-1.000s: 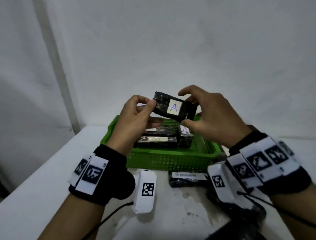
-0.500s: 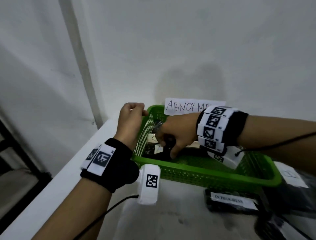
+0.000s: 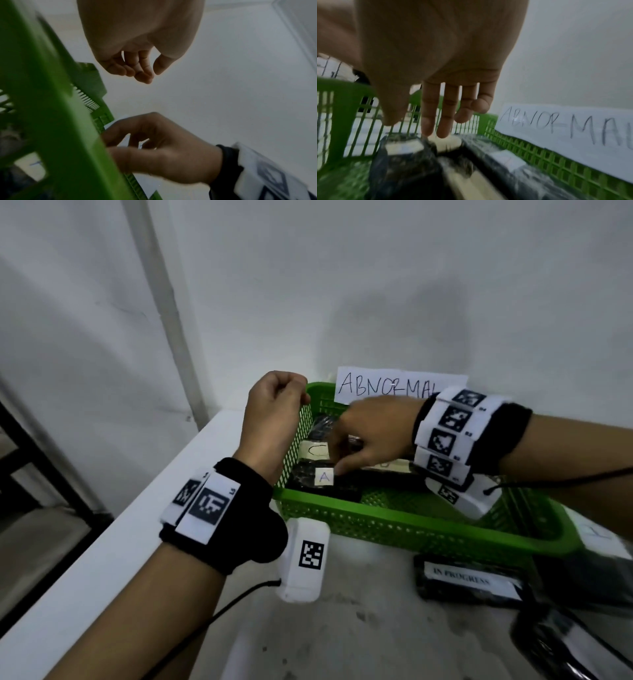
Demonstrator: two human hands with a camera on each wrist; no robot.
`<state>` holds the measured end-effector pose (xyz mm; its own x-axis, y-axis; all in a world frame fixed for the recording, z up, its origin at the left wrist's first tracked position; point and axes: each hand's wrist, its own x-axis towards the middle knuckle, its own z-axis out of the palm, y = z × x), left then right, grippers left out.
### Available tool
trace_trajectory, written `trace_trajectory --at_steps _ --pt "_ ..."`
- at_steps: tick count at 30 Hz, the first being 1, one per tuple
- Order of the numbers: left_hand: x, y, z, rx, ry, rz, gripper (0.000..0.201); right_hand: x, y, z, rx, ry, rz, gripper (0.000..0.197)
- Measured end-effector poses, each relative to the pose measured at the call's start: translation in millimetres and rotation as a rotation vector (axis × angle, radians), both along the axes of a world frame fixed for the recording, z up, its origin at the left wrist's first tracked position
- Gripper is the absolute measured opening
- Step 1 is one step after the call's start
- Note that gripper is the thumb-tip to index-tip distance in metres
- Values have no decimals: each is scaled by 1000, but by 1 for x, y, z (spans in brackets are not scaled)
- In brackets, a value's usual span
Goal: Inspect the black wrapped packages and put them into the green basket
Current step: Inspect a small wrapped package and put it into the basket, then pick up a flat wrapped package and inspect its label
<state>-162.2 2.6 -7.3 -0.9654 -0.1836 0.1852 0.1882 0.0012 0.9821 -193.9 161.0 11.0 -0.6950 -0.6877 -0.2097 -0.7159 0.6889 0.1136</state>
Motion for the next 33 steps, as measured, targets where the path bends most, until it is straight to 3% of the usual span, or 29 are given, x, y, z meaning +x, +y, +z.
trace_trajectory --at_steps 5,8,12,17,19,21,23,25,29,33 --pt "39 26 15 -180 118 -113 17 42 34 61 -161 155 -169 32" --pt "74 54 17 -269 172 -243 19 92 64 77 -247 180 -263 32" --pt "120 89 14 -470 169 -484 20 168 98 65 -301 98 -356 27" --pt "172 108 -1 -783 46 -787 41 254 137 18 -273 -144 -491 25" --pt "187 106 -9 -1005 -60 -941 49 278 147 -2 -230 -267 -545 39" --pt "201 103 -15 -1297 -185 -1074 60 296 153 -19 -149 -361 -585 70" --pt "212 100 -20 -1469 -268 -1137 62 303 156 -30 -111 -394 -593 93" --pt "219 98 -27 -1470 -274 -1146 51 310 155 -33 -153 -406 -601 98" --pt "216 88 -35 -1266 -270 -1169 45 319 153 -36 -169 -366 -595 90" --pt "210 74 -25 -1097 -90 -1017 45 320 150 -46 -313 -226 -610 92"
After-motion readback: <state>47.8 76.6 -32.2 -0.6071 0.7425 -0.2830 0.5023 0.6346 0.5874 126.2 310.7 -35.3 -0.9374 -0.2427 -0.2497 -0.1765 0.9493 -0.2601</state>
